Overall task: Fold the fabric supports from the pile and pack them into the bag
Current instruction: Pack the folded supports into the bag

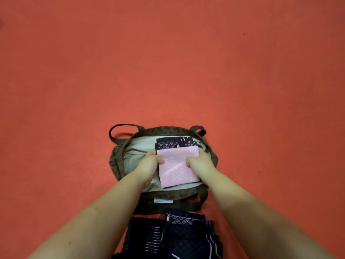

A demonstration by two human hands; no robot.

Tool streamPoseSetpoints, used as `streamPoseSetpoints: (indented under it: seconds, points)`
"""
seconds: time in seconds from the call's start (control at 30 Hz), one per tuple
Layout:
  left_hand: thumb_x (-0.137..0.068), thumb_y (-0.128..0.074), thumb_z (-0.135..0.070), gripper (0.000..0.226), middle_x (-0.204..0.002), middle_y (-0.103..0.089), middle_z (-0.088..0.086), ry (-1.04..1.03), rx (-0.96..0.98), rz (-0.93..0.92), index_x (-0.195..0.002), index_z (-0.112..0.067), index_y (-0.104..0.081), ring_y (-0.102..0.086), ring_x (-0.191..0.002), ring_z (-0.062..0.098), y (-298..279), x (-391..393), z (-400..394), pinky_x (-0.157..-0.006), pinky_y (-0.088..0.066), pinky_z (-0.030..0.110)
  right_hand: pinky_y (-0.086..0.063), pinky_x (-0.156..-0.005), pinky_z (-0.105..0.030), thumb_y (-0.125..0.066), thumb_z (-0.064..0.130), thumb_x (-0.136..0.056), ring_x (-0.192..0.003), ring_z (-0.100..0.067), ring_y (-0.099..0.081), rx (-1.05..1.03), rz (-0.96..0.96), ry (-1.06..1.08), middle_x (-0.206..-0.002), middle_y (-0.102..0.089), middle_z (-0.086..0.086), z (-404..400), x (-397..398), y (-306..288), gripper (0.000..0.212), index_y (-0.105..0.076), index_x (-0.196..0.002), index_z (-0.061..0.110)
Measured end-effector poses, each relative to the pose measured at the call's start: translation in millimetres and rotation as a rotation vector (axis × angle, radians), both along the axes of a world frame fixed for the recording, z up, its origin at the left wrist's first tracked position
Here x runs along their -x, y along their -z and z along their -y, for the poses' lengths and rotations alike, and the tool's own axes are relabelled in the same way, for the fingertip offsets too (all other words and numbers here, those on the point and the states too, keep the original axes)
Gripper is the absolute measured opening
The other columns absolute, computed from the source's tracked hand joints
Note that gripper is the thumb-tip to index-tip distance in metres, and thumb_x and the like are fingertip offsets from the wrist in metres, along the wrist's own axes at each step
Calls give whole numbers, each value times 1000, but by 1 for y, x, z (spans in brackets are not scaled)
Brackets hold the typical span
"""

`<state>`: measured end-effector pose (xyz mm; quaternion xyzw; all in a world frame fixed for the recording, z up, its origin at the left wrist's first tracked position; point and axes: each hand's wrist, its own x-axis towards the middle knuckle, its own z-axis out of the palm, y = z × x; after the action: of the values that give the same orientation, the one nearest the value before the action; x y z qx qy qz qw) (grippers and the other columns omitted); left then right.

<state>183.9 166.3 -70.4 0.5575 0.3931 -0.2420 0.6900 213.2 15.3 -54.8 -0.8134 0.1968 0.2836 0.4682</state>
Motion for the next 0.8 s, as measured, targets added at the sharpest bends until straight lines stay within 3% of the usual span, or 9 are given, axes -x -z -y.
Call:
streamPoseSetpoints:
  seconds: [0.13,0.27,0.33,0.4,0.47,0.57,0.67,0.73,0.8]
  points:
    - [-84,-41,1,26,-80,-54,11,104,-87,-106,-106,-4,-53,-49,-67,23,19,2,1,-65,-43,30,-40,-76,-24,-51,7,-80,-97,-26,-56,127,-83,-75,-102,-60,-5,-4,3,14,36,-52,-116,11]
    - [-86,-41,-2,18,-79,-54,12,249,-164,-196,-98,-5,-54,-51,-69,24,24,3,4,-67,-44,28,-37,-74,-25,-50,14,-85,-104,-30,-55,246,-213,-109,-121,-56,-14,-11,-1,17,49,-39,-131,3]
    - [-77,-42,-7,33,-90,-59,16,335,-162,-211,-106,-4,-54,-57,-78,28,24,3,6,-70,-49,30,-38,-71,-26,-51,14,-86,-97,-29,-55,312,-286,-96,-120,-57,-14,-13,-1,18,57,-31,-137,0]
    - [-67,-39,-12,50,-106,-60,16,401,-174,-186,-114,-9,-52,-59,-92,30,33,4,7,-84,-51,39,-38,-69,-26,-50,12,-86,-90,-28,-54,356,-322,-75,-113,-58,-15,-14,0,20,59,-27,-139,0]
    - [-70,-38,-10,49,-112,-60,12,407,-174,-137,-118,-13,-49,-59,-93,25,37,2,8,-80,-52,36,-37,-69,-27,-49,9,-87,-88,-29,-52,345,-302,-56,-98,-55,-13,-12,3,25,58,-25,-139,1]
    - [-85,-36,6,37,-98,-60,1,410,-205,-29,-112,-17,-47,-57,-82,15,36,-2,8,-62,-46,25,-42,-76,-29,-49,8,-88,-93,-28,-53,298,-176,-37,-113,-56,-14,-12,12,27,70,-11,-148,12]
    - [-91,-47,-7,27,-111,-63,6,580,-379,36,-116,-14,-54,-59,-98,25,45,-3,3,-80,-45,29,-36,-106,-32,-48,5,-87,-134,-26,-37,309,-96,-157,-154,-24,-9,-19,24,23,84,4,-151,17]
    - [-93,-51,-21,33,-124,-60,12,680,-509,26,-124,-10,-53,-56,-111,30,47,-3,-1,-92,-44,33,-22,-116,-32,-41,0,-84,-143,-22,-22,412,81,-344,-158,-10,-6,-22,32,13,74,-10,-151,13]
    - [-92,-54,-29,43,-132,-52,14,710,-630,24,-129,-8,-46,-49,-120,31,41,1,-4,-97,-38,34,-26,-111,-43,-42,0,-71,-130,-31,-43,631,537,-483,-145,-40,-17,-15,34,12,64,-47,-135,5]
